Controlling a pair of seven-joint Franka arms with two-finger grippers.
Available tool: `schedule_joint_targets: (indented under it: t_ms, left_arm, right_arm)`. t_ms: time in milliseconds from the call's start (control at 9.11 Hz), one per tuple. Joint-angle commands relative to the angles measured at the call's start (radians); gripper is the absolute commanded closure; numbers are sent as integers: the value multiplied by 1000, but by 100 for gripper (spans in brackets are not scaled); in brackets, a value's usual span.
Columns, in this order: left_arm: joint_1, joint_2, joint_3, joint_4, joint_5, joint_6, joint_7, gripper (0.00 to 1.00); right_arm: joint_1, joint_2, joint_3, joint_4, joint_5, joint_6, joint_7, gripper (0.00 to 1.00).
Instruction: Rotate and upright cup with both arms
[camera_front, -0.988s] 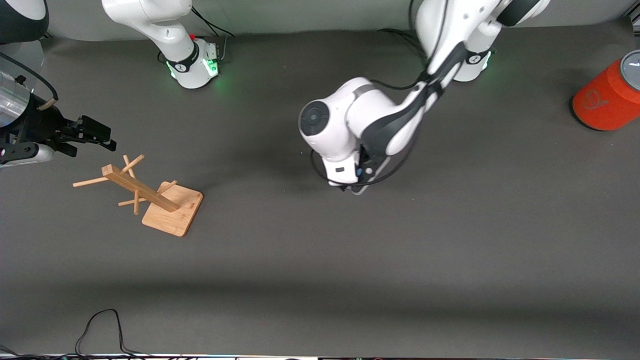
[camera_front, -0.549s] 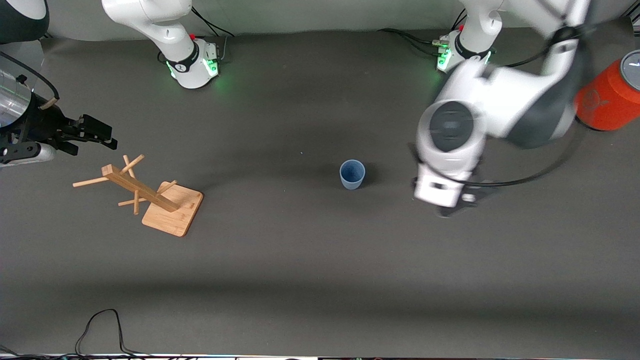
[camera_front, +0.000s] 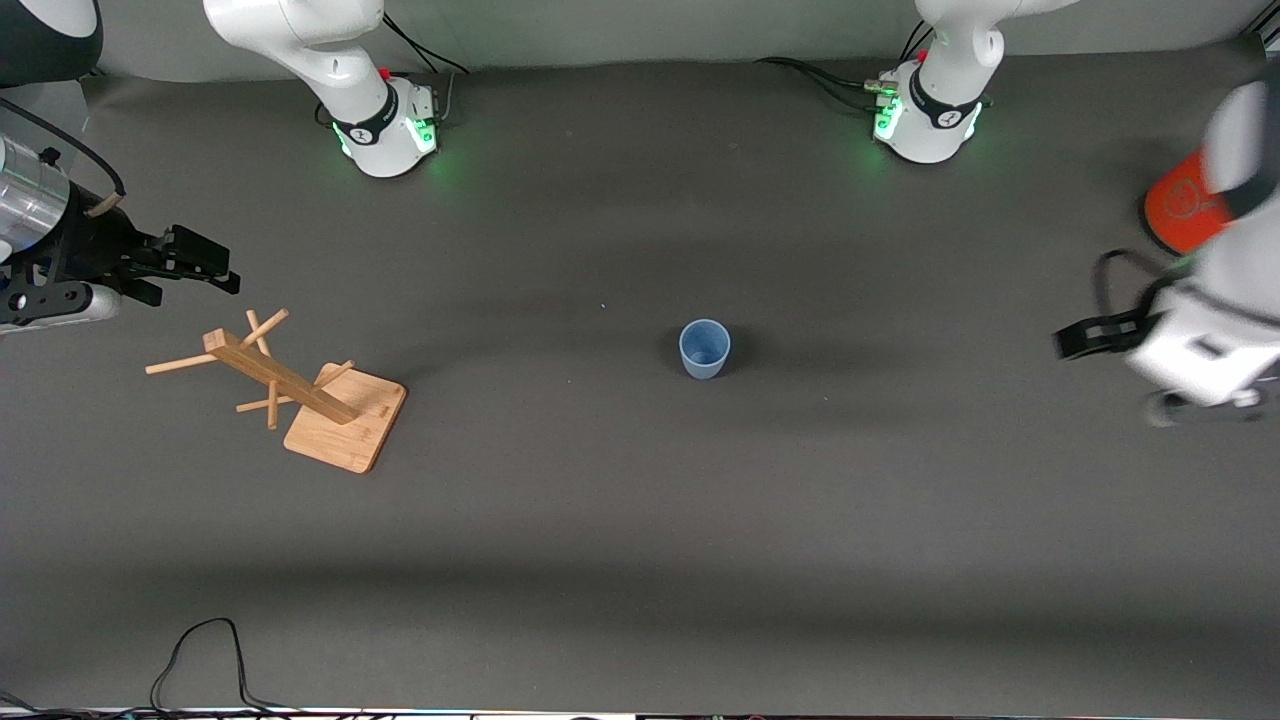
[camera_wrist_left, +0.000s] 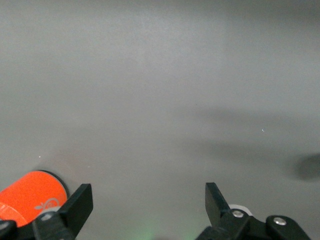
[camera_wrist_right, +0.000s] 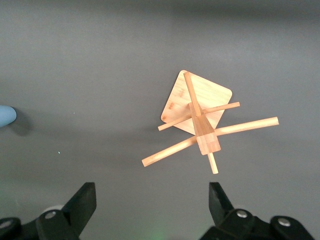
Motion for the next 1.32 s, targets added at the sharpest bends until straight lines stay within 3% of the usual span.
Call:
schedule_joint_targets:
  t_ms: [0,659,988,1207]
  left_arm:
    - [80,-87,-9,-45,-68,-11,103,0]
    - [159,-184,10,-85,-118,-25,278,0]
    - [157,-294,11,-291,-118,107,269,0]
    - [148,-302,10,-290,-119,80,226,0]
  right_arm:
    - [4,2,-3,18,6,-16,2,0]
    - [4,-1,-3,16,6,-22,-7,0]
    - [4,-1,-3,18,6,-38,-9,0]
    - [4,1,-3,18,6,-38,-9,0]
